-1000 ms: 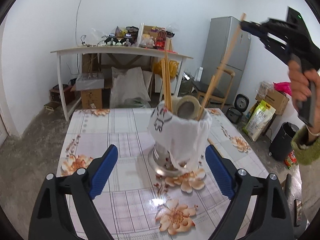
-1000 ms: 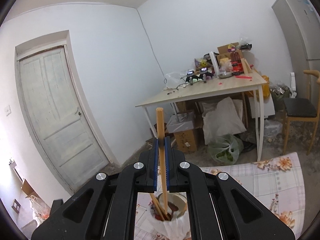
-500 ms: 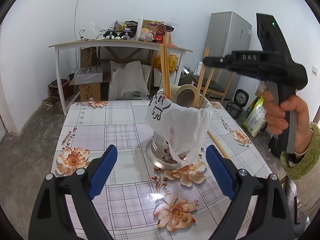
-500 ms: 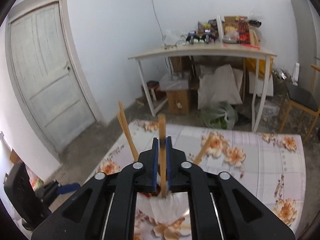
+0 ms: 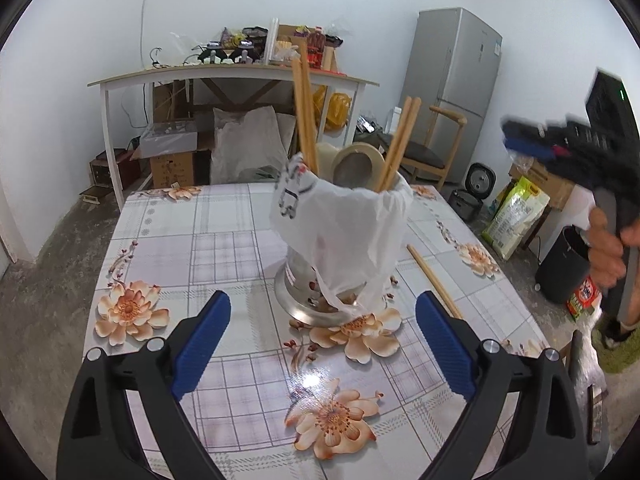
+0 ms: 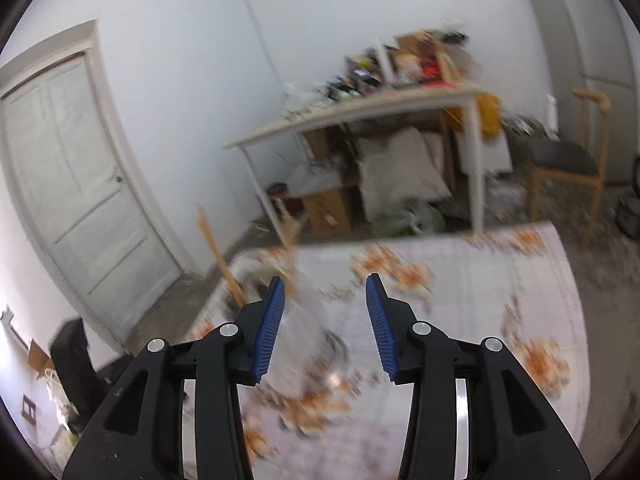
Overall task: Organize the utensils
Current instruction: 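Lower the chopstick held in the right tool into the holder and open, then move the open right tool down to a wooden chopstick on the table and grasp it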
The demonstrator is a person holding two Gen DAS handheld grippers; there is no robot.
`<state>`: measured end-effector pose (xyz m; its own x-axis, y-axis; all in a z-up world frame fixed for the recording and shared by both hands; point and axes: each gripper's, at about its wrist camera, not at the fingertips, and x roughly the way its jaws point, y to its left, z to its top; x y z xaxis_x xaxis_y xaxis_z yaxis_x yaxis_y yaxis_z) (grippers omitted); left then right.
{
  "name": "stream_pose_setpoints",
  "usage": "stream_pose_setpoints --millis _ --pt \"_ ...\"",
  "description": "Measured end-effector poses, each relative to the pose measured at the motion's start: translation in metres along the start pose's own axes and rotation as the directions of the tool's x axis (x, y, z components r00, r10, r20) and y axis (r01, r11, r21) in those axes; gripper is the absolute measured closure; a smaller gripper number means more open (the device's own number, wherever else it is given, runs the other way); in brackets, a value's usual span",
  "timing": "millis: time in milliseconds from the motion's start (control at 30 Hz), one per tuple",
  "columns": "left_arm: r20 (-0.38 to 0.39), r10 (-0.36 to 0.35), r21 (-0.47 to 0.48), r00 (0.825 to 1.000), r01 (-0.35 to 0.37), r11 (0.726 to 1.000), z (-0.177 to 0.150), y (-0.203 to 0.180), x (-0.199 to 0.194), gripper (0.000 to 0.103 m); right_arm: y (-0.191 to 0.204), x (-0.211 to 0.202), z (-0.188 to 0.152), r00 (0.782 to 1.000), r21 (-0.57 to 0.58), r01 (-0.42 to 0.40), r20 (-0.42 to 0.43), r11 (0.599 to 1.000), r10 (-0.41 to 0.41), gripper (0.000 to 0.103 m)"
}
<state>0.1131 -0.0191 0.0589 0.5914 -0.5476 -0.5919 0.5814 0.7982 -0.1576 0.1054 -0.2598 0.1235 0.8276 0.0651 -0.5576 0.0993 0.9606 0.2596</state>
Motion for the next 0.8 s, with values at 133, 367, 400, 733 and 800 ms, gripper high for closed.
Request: stream_pose_setpoints --millis 133,367,400,733,800 --pt "-0.042 -0.005 0.031 0.999 0.007 1.0 -0.005 -0.014 0.012 0.011 -0.036 0.019 -0.051 0.987 0.085 0.064 -0.151 0.994 -0.051 0.064" --pt "-0.155 -0.009 0.085 0.988 0.022 0.996 -0.023 -0.045 0.042 0.01 -0.069 0.055 -0.127 0.939 0.143 0.139 -0.333 0.98 -0.085 0.084" --pt "-0.172 -0.011 0.091 0.985 0.028 0.995 -0.026 -0.05 0.047 0.01 -0.07 0.058 -0.131 0.937 0.143 0.138 -0.34 0.98 -0.082 0.085" --pt "-0.238 -0.03 0.105 0.971 0.056 0.993 -0.036 -0.078 0.073 0.01 -0.072 0.074 -0.142 0.926 0.069 0.146 -0.362 0.987 -0.112 0.095" --pt "-0.245 -0.033 0.102 0.969 0.06 0.993 -0.036 -0.082 0.076 0.01 -0.074 0.077 -0.146 0.921 0.06 0.151 -0.371 0.987 -0.119 0.096"
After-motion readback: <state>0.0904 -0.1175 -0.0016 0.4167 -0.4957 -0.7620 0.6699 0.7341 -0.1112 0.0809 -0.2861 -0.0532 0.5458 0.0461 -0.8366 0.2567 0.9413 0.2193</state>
